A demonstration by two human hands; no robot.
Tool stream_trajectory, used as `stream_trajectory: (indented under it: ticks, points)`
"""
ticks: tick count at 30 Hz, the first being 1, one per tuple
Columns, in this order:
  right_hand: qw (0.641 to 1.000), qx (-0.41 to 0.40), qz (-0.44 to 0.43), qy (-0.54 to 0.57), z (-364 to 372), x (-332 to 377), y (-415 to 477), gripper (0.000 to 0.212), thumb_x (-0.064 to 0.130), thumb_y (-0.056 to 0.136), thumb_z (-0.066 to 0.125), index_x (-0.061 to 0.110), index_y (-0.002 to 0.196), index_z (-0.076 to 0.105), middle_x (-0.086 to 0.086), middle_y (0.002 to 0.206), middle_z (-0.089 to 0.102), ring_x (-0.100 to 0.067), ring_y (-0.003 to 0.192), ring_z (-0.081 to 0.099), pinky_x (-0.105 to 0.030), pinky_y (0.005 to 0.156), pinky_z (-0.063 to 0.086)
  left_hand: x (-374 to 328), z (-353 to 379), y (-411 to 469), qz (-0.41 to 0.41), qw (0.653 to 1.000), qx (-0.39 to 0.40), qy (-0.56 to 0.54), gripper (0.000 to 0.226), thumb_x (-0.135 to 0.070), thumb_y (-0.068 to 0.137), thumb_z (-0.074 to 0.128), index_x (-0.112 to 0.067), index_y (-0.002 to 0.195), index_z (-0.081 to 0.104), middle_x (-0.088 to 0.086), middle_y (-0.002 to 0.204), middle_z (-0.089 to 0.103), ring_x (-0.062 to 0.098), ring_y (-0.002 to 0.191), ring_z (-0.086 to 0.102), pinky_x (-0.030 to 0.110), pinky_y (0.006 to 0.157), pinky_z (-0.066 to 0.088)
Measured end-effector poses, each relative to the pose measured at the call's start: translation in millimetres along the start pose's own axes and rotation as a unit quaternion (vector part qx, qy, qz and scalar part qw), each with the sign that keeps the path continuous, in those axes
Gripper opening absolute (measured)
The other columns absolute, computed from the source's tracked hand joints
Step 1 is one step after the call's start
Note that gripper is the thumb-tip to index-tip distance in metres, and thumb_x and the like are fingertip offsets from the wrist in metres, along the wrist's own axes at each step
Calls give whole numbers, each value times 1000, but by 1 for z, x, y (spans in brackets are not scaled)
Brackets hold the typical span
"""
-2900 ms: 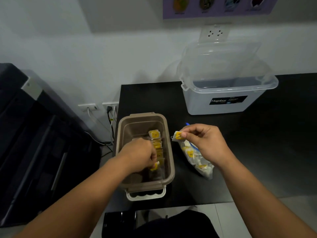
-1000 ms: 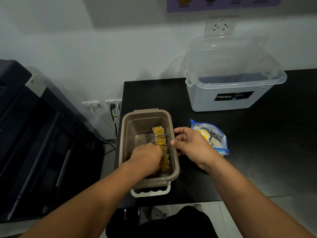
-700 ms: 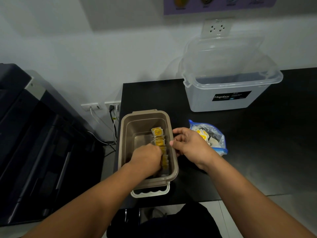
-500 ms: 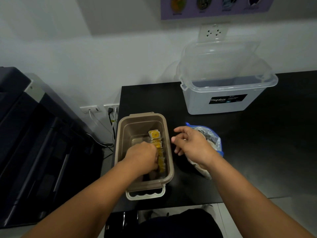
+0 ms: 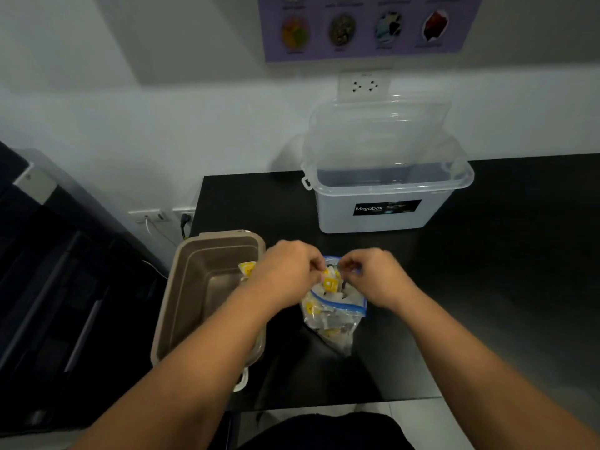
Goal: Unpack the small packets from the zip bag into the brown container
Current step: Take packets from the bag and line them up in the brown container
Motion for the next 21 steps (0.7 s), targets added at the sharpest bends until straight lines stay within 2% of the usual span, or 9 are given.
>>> stream_trajectory:
  ticks: [4,7,9,12,17,21]
  points:
    - [992,56,-28,-113,11,-4,5,16,21,95,65,29,101,77,5,96,72,-16,89,67,-36,82,57,-8,45,19,-46,993,88,57,12,-28,95,63,-34,100,73,-6,98,69,13,89,66,38,86,57]
    - [978,78,0,-193,19,-5,14,19,28,94,62,27,109,74,-4,101,70,-22,89,65,-38,80,58,-1,69,27,-91,987,93,98,19,-32,98,56,-34,106,73,-1,102,68,19,88,66,40,82,59]
    - [966,88,23,-242,24,-7,22,27,36,95,61,25,119,71,-6,106,66,-23,97,60,-37,81,53,4,77,31,-132,980,98,111,22,-37,99,55,-33,112,72,0,105,67,20,89,66,38,79,58]
    - [952,75,45,-294,33,-11,30,33,40,97,56,21,121,68,-5,108,65,-24,108,53,-38,80,40,6,82,37,-165,970,124,132,27,-40,100,52,-30,120,68,2,108,64,20,88,63,36,72,52]
    - [956,67,90,-271,43,-17,41,38,53,93,60,27,119,70,-3,111,65,-24,116,49,-42,90,40,6,83,35,-159,965,106,181,21,-31,98,57,-27,117,66,1,97,58,19,83,58,34,67,49]
    - [977,48,120,-168,45,-18,45,22,44,93,63,32,108,74,1,108,66,-21,115,49,-41,90,39,0,79,36,-177,958,138,181,31,-34,94,66,-28,124,61,2,107,61,20,91,62,37,78,57]
Point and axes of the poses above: each hand's wrist, its own y-axis towards the middle knuckle, its own z-axis out of the palm, x = y × z, the point moved 1 cm from there along y, towards the middle knuckle
